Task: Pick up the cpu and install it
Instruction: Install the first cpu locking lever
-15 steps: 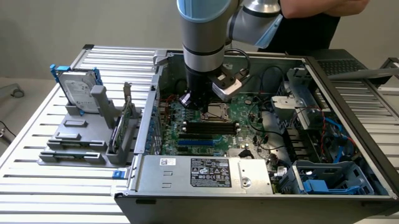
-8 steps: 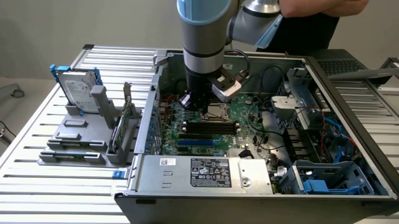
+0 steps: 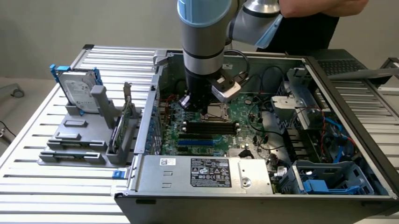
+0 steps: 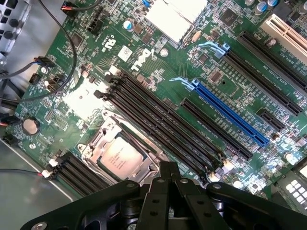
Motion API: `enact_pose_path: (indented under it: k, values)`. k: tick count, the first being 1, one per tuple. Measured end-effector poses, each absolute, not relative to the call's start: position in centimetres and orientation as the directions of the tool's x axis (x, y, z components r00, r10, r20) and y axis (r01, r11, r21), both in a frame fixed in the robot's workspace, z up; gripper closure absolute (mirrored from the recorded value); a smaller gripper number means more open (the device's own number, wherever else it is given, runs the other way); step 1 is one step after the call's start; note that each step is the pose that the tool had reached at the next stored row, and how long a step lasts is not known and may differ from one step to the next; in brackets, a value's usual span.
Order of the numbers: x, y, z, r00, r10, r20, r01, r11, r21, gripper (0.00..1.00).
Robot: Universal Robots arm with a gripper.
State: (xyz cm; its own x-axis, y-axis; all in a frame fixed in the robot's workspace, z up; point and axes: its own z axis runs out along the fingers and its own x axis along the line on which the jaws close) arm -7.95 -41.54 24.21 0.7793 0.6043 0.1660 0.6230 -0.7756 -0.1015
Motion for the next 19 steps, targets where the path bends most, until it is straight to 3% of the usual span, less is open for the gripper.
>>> enact_pose_path:
  k: [19]
  values:
    - [-8.4,-41.2,22.7,0.778,0.604,0.17,0.624,-0.774,-0.106,0.89]
